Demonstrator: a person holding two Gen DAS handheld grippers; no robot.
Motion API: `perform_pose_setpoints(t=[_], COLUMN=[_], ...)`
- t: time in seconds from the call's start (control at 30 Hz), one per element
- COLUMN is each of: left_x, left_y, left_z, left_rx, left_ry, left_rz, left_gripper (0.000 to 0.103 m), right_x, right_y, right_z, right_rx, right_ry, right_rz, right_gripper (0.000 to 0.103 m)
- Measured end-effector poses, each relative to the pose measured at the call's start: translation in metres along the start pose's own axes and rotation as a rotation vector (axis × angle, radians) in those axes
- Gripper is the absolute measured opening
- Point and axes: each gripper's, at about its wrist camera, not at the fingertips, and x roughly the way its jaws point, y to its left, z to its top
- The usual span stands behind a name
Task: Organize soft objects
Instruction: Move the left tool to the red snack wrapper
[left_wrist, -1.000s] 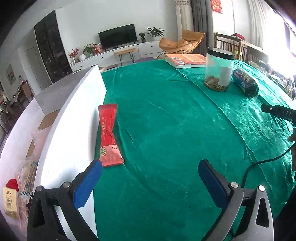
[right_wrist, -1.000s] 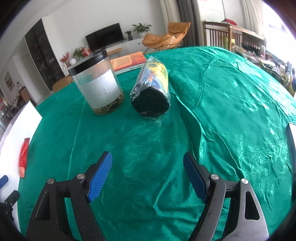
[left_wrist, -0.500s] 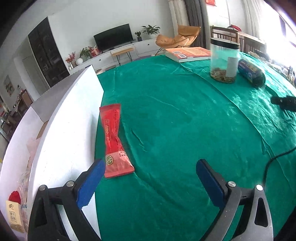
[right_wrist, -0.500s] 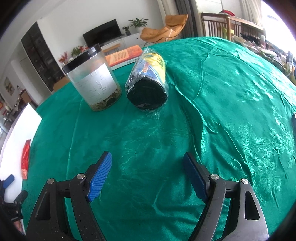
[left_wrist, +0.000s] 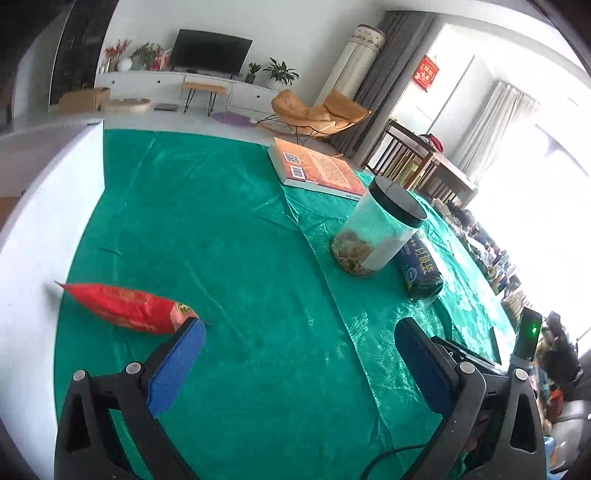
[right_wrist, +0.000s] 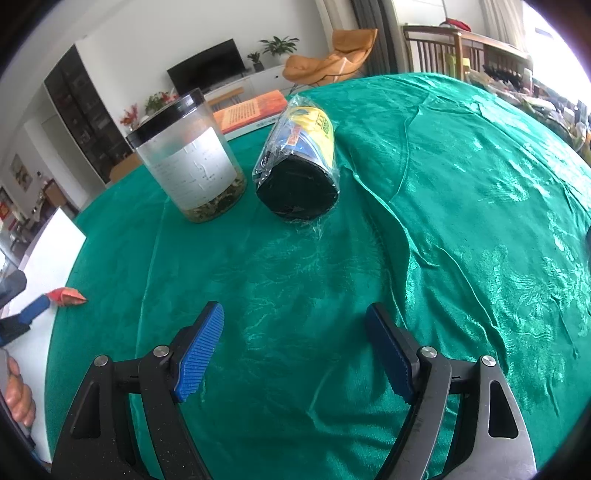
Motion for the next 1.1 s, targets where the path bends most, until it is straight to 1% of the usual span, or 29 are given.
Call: perform_pose_setpoints(t=[0.07,0.13,0.2,0.27,0.33,0.37,0.43,0.47,0.5,0.53,0.57,0.6,0.63,0.67,0.7,0.77,0.83,0.9,0.97,1.03,1.1], left_x=[-0.002,-0.002,-0.003,0.009,0.019,0.026,0.039,0.049,0.062,0.075,0.085,0.086,0.083,0.077,0.072,0.062,0.058,0.055,0.059,0.068,0.073], left_y=[0.007,0.018,0.027,0.043,0.055,0.064,0.073,0.074,0.071,0.063,0.049,0.037,0.028,0.022,0.02,0.025,0.031,0.028,0.027,0.028,0.027], left_z=[-0.009,-0.02,-0.033,-0.039,-0.038,-0.034,-0.016,-0.007,0.004,0.012,0.019,0.023,0.025,0.024,0.022,0.011,0.0,-0.005,-0.012,-0.016,-0.02], left_rx=[-0.013,-0.049,-0.087,-0.151,-0.236,-0.284,-0.305,-0.301,-0.284,-0.244,-0.175,-0.115,-0.07,-0.038,-0.035,-0.065,-0.065,-0.014,0.037,0.066,0.095], left_ry=[0.004,0.023,0.048,0.093,0.122,0.109,0.044,0.038,0.057,0.094,0.125,0.122,0.104,0.078,0.059,0.044,0.06,0.07,0.086,0.117,0.13], left_rz=[0.046,0.085,0.143,0.201,0.225,0.222,0.248,0.242,0.189,0.114,0.05,0.035,0.038,0.049,0.066,0.09,0.116,0.176,0.234,0.279,0.323], left_gripper=[0.102,0.102,0.102,0.102,0.102,0.102,0.102,0.102,0.102,0.102,0.102,0.102,0.102,0.102,0.102,0.102,0.102,0.102,0.102,0.102,0.102], right_x=[0.0,0.0,0.001,0.001,0.001,0.001,0.001,0.0,0.0,0.0,0.001,0.001,0.001,0.001,0.001,0.001,0.001,0.002,0.002,0.004,0.004], right_y=[0.0,-0.001,-0.001,0.0,0.001,0.001,0.001,0.001,0.001,0.001,0.002,0.002,0.003,0.003,0.003,0.002,0.002,0.002,0.004,0.007,0.01], right_z=[0.0,0.001,0.002,0.001,0.001,0.001,0.0,0.0,0.0,0.0,0.0,0.0,0.0,0.0,0.0,0.001,0.001,0.001,0.001,-0.001,-0.001], right_rx=[0.006,0.009,0.003,-0.004,-0.006,-0.008,-0.006,-0.006,-0.007,-0.008,-0.012,-0.016,-0.019,-0.02,-0.019,-0.015,-0.015,-0.02,-0.032,-0.053,-0.071], right_ry=[-0.001,-0.002,-0.001,-0.001,0.0,0.0,-0.001,-0.002,-0.003,-0.003,-0.003,-0.003,-0.004,-0.004,-0.005,-0.007,-0.008,-0.005,-0.006,-0.005,-0.003], right_rz=[0.005,0.007,0.005,0.001,-0.002,-0.002,-0.001,0.0,0.0,-0.002,-0.005,-0.008,-0.01,-0.01,-0.01,-0.007,-0.005,-0.001,-0.01,-0.025,-0.04], right_gripper=[0.082,0.082,0.082,0.082,0.082,0.082,0.082,0.082,0.082,0.082,0.082,0.082,0.082,0.082,0.082,0.082,0.082,0.085,0.085,0.085,0.085])
